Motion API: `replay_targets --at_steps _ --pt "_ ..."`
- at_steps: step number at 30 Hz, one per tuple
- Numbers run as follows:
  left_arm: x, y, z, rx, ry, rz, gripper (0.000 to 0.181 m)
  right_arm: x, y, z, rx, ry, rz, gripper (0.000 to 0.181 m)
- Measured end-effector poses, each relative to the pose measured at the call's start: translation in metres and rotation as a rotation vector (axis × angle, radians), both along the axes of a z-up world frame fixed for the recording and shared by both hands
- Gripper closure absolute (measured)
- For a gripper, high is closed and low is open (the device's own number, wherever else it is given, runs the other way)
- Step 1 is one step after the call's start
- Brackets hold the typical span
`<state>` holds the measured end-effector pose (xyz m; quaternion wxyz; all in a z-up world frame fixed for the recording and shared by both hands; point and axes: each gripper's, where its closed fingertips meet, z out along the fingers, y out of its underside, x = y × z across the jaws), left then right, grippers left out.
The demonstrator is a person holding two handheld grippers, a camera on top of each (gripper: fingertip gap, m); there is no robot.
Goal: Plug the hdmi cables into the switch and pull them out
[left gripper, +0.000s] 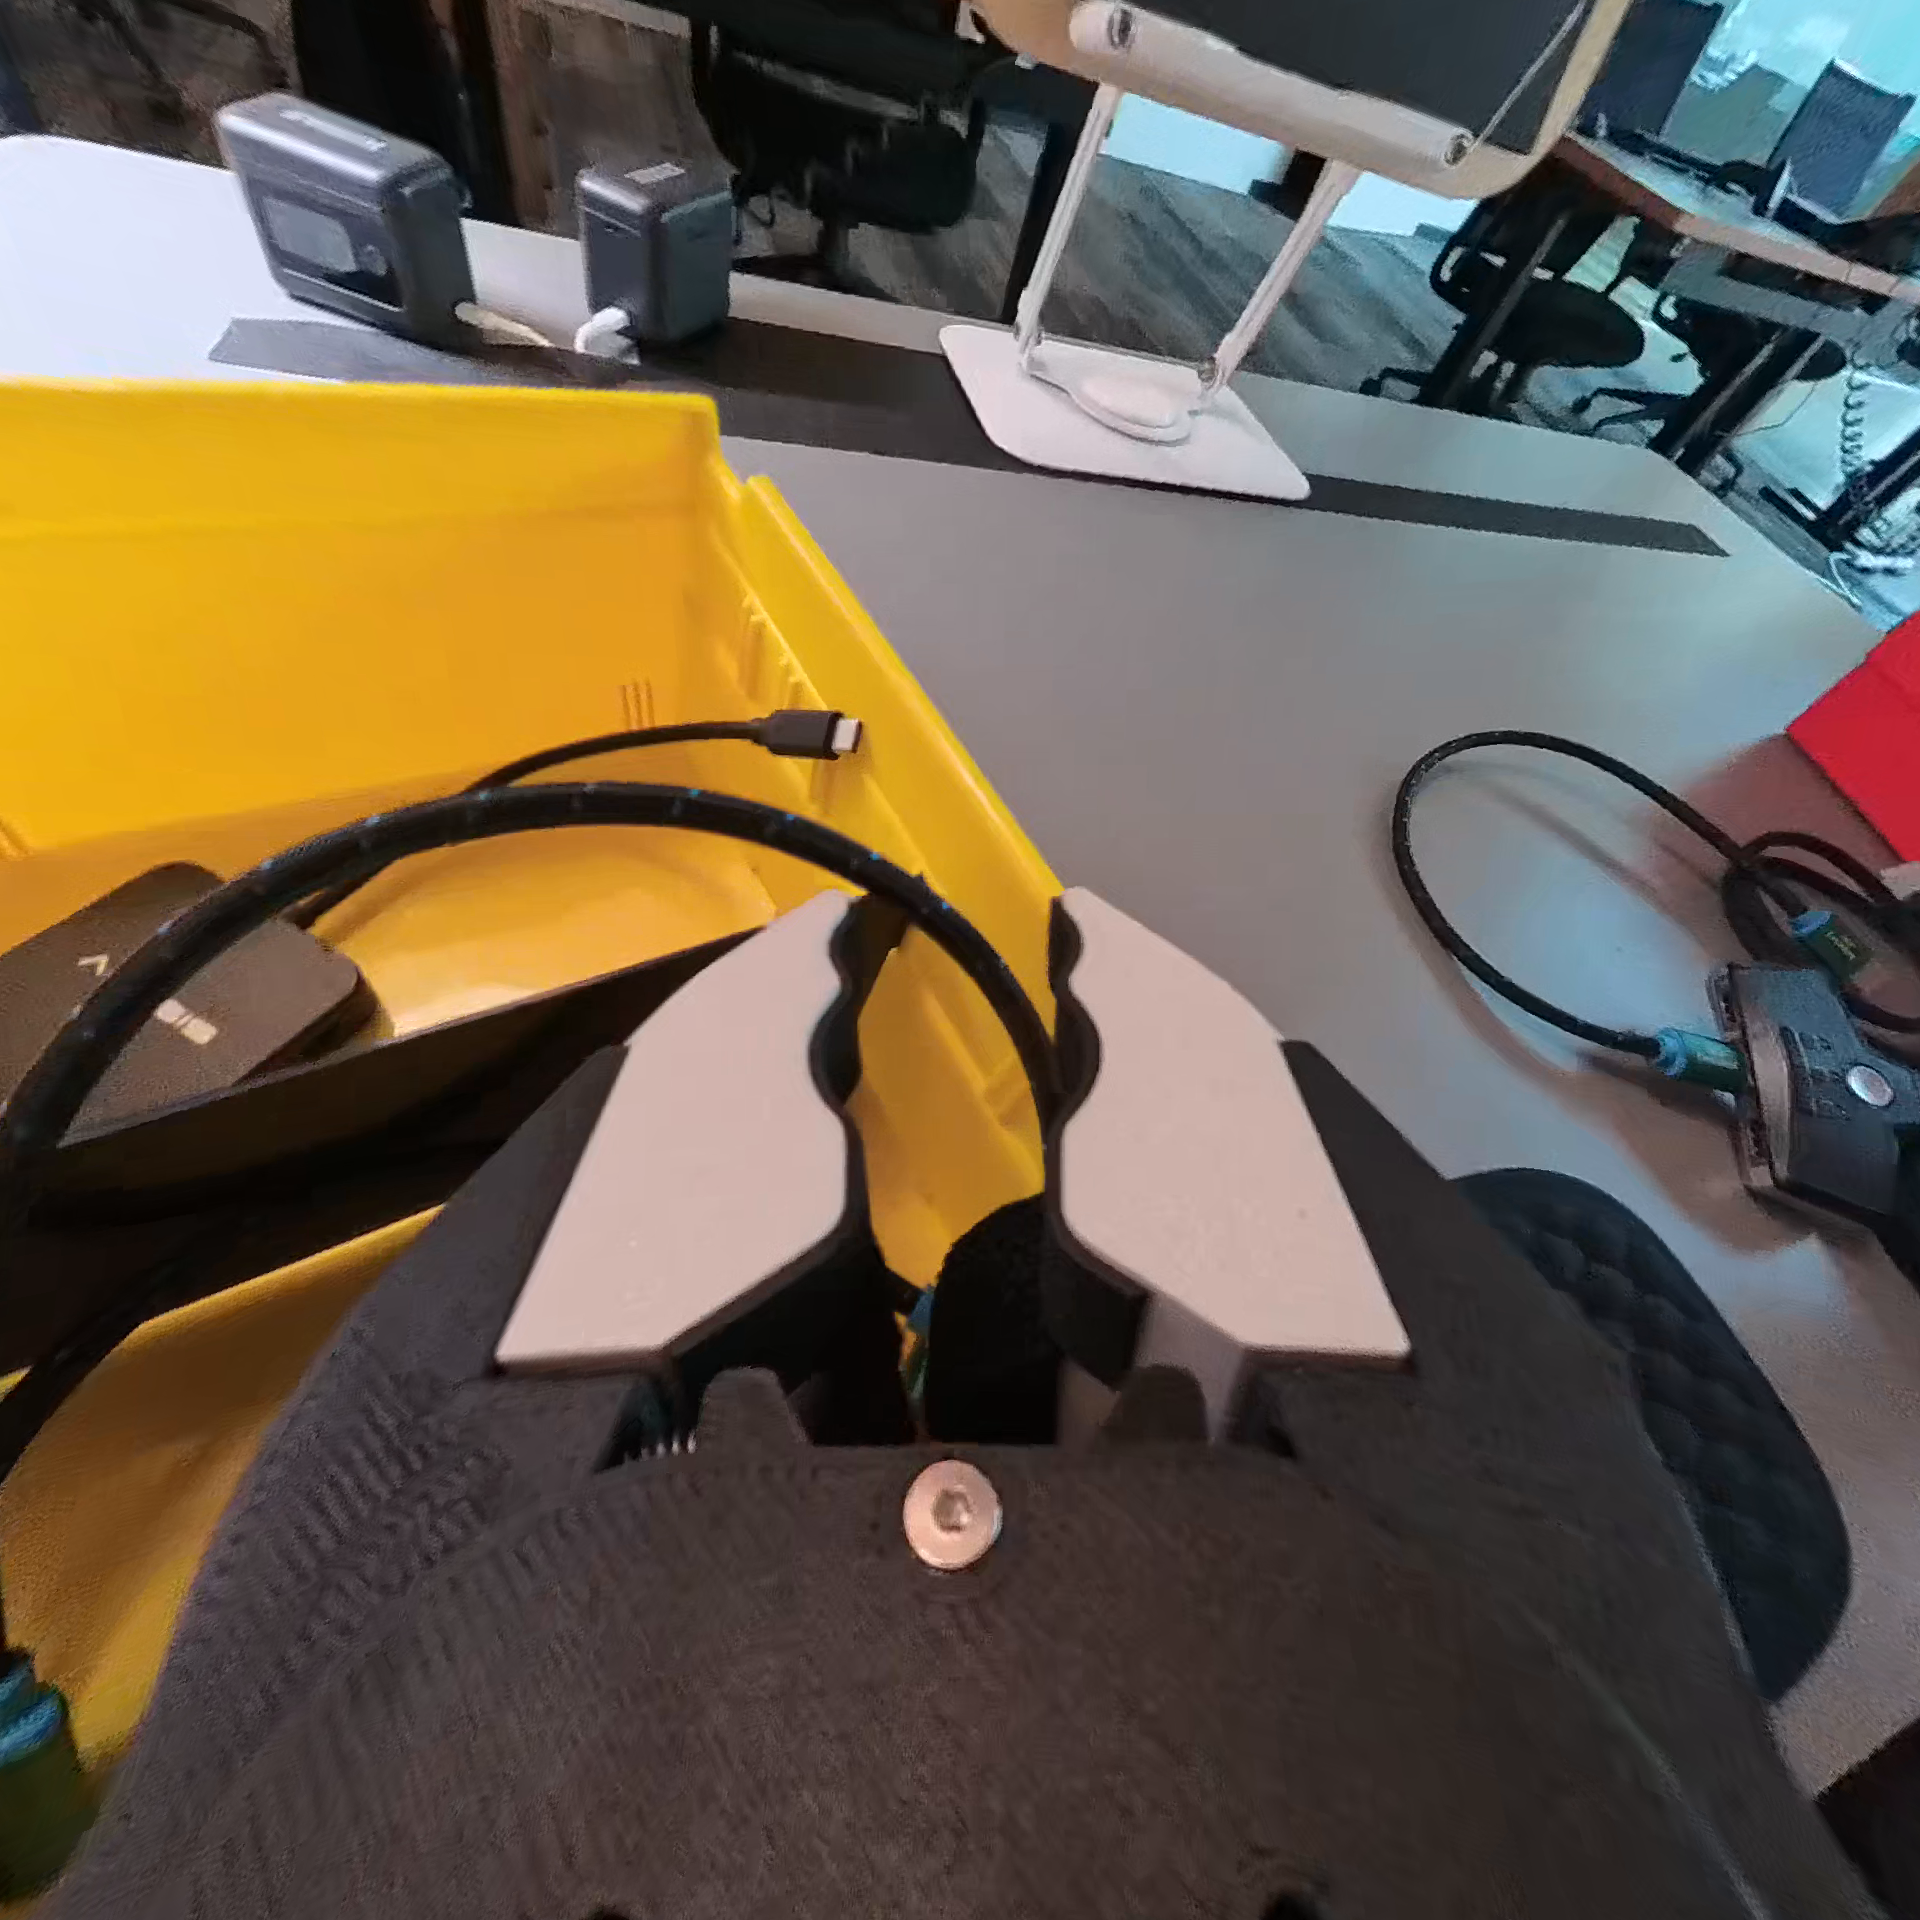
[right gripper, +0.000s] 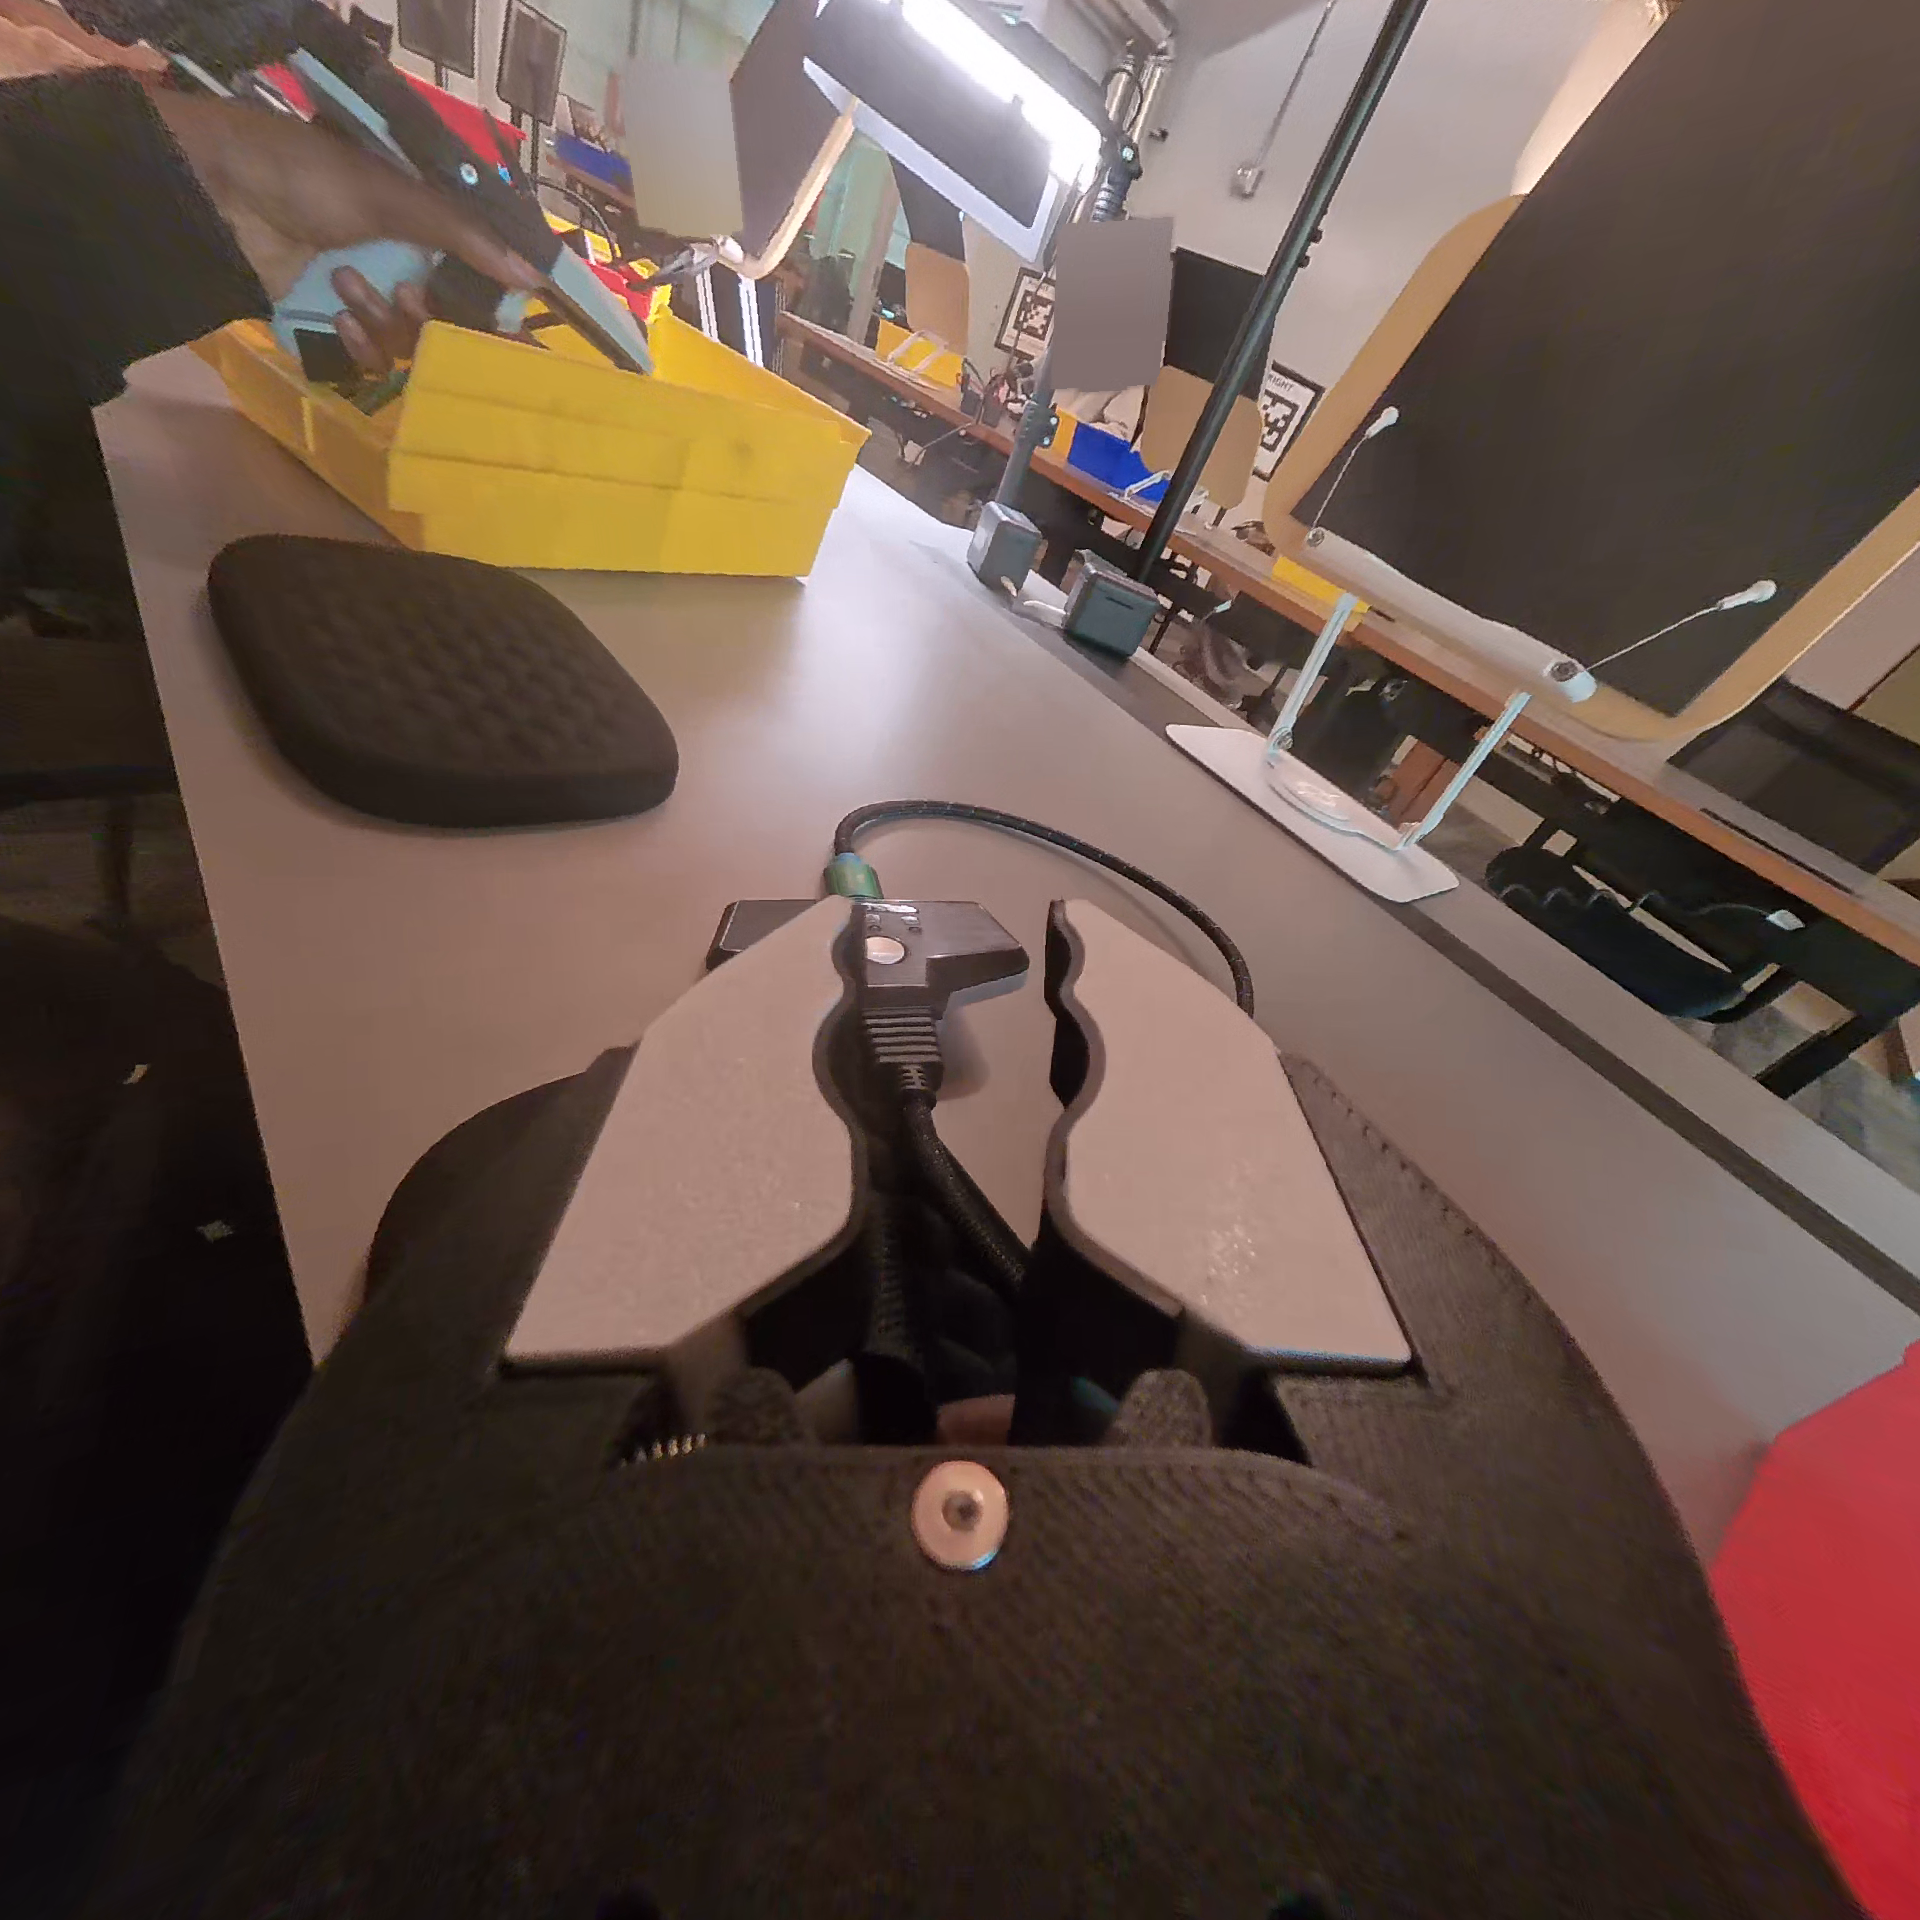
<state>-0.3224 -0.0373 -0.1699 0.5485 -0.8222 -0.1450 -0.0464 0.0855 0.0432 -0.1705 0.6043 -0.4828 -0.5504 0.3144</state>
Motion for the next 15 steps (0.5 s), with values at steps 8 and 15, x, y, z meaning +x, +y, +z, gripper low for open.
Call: replay_targets --at_steps 8,15 --pt "0.008 -0.024 0.066 0.201 0.218 0.017 0.167 0.003 -0.002 0.004 0.038 0.035 -0.007 0.152" --pt "0.107 -0.050 0.187 0.613 0.479 -0.213 0.172 0.000 -0.004 0.000 0.080 -0.001 -0.016 0.152"
